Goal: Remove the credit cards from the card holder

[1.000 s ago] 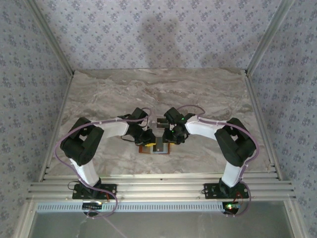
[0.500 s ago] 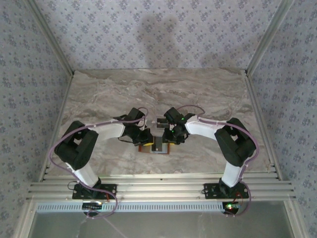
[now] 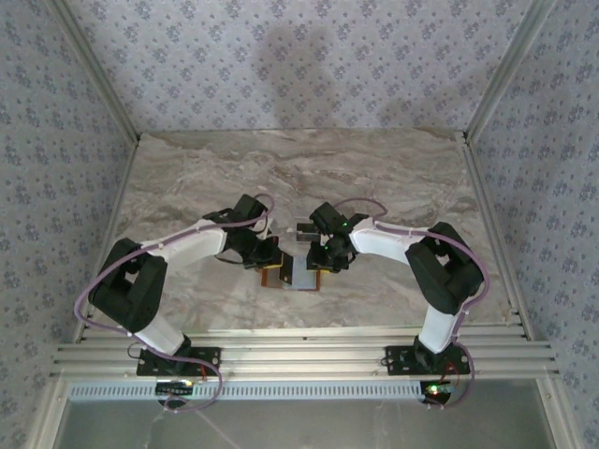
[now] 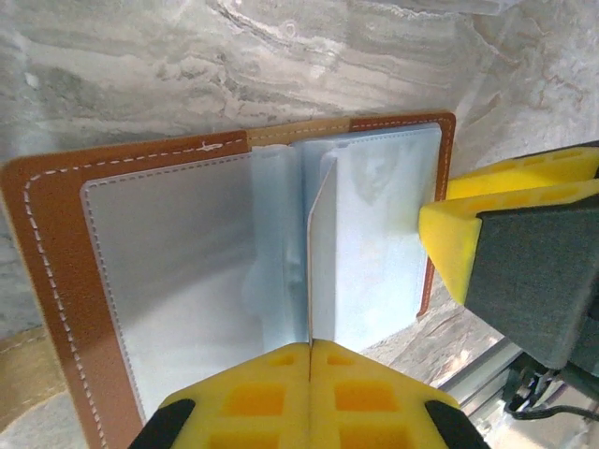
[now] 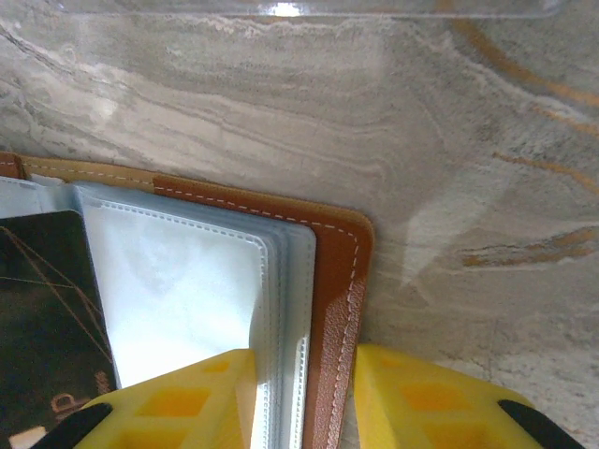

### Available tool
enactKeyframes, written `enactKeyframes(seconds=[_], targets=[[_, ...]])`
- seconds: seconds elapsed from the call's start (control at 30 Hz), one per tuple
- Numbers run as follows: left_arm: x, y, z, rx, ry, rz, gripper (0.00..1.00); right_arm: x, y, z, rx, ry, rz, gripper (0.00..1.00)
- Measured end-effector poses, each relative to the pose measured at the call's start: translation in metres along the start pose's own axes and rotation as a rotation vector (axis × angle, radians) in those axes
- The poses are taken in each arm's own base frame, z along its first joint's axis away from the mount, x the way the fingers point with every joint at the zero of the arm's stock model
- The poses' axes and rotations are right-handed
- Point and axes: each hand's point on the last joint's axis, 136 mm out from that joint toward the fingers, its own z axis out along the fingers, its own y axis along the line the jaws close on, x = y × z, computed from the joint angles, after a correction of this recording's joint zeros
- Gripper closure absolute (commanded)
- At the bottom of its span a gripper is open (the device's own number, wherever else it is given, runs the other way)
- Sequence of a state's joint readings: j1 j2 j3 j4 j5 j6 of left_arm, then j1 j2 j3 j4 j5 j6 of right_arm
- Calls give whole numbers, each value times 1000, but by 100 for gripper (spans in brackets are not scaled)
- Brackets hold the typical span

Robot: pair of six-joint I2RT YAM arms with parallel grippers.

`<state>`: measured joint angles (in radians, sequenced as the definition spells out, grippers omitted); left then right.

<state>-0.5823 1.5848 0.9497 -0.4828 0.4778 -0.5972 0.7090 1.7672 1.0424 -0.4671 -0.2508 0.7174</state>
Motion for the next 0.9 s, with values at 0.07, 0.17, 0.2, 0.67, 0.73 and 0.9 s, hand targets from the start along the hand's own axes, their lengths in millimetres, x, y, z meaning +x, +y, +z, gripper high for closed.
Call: enactKeyframes(seconds=[0.07,0.17,0.2,0.67,0.73,0.9], targets=[[-2,-1,-4,-18,-3,23,100,0,0,0,0,1,0,67],[-6,0,-12,-57,-6,55,100,0,0,0,2,1,0,67],[-7,0,-15,-72,-7,65,100,0,0,-1,2,1,-1,67],[-55,-37,-58,-166,-69,488,100,-19,-16,-62,-6,-146,24,67],[-60,-47,-60,-160,-70,588,100,-22,-23,-69,-3,-166,38,67],[-72,-83,-64,-148,-56,910,100,-22,-47,-81,20,-180,79,67]])
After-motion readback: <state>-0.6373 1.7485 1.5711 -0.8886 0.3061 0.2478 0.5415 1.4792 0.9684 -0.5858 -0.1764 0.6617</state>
